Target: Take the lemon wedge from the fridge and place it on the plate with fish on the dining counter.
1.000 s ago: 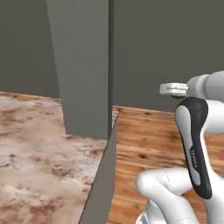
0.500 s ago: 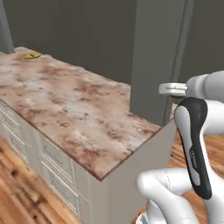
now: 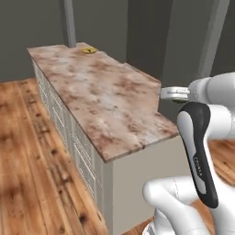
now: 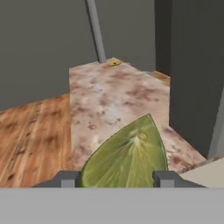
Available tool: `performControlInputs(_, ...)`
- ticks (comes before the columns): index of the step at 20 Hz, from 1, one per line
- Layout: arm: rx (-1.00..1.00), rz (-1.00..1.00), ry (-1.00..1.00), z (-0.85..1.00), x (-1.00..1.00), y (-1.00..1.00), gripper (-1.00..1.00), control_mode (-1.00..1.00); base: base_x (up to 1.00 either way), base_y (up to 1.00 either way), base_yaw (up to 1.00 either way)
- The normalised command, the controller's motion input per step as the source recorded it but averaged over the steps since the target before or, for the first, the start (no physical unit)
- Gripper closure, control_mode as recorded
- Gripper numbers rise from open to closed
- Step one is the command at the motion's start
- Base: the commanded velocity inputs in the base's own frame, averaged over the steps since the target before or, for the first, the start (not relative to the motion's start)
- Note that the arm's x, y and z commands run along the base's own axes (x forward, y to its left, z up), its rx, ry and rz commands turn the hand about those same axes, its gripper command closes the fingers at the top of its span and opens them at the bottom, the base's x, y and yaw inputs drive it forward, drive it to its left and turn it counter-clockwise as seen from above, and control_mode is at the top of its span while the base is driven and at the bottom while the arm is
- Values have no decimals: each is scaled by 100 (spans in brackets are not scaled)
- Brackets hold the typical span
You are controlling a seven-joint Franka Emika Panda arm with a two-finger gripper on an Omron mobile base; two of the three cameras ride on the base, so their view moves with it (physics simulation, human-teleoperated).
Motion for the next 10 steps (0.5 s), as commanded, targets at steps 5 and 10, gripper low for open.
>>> performControlInputs(5,0,0,0,0,0,0,100,100,-96,-100,-1)
performControlInputs(10,0,0,0,0,0,0,100,100,-1,-100,0)
